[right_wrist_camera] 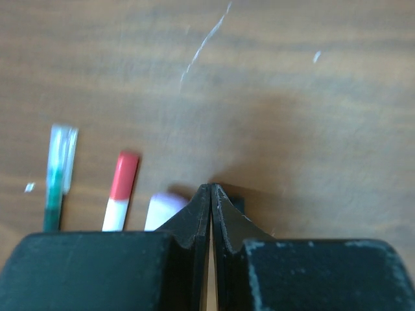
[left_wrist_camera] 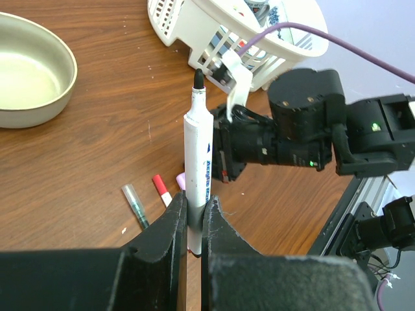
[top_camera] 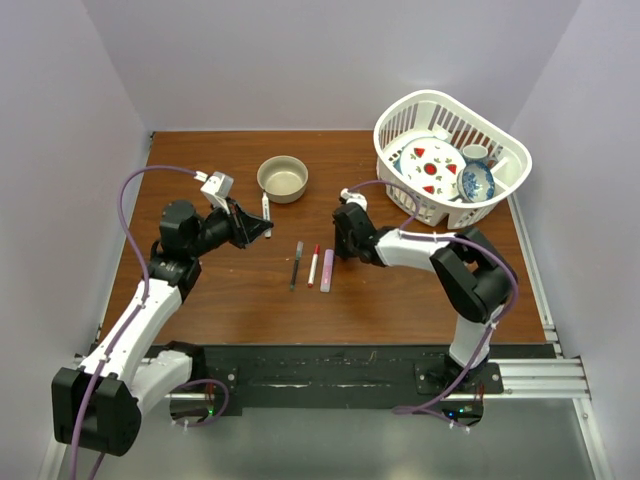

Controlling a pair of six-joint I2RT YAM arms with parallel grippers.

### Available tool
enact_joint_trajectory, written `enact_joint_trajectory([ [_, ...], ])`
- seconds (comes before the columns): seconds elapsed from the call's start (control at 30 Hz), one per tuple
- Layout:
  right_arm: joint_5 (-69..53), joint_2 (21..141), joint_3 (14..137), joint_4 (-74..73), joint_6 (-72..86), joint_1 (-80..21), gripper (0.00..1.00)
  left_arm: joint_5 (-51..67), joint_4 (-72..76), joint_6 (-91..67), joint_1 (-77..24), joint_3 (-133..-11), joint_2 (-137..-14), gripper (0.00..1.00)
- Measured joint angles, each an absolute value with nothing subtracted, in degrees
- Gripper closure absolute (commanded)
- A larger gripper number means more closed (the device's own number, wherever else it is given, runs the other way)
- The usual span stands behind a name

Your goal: Insert the pens into the pen caps

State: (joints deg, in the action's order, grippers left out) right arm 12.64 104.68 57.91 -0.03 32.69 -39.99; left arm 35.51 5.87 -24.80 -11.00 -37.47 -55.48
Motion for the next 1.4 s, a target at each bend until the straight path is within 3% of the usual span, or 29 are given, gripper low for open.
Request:
enact_joint_trajectory([
  [0.9,11.92,106.15,66.65,-8.4,24.21,-38.13,0.92,35.53,5.82,-24.82,-11.0,-37.47,-54.94,1.0],
  [1.4,7.73,105.41,62.43,-8.4,24.58,-38.13,0.94,35.53,5.85,-24.84,-11.0,-37.47,-54.87,1.0],
])
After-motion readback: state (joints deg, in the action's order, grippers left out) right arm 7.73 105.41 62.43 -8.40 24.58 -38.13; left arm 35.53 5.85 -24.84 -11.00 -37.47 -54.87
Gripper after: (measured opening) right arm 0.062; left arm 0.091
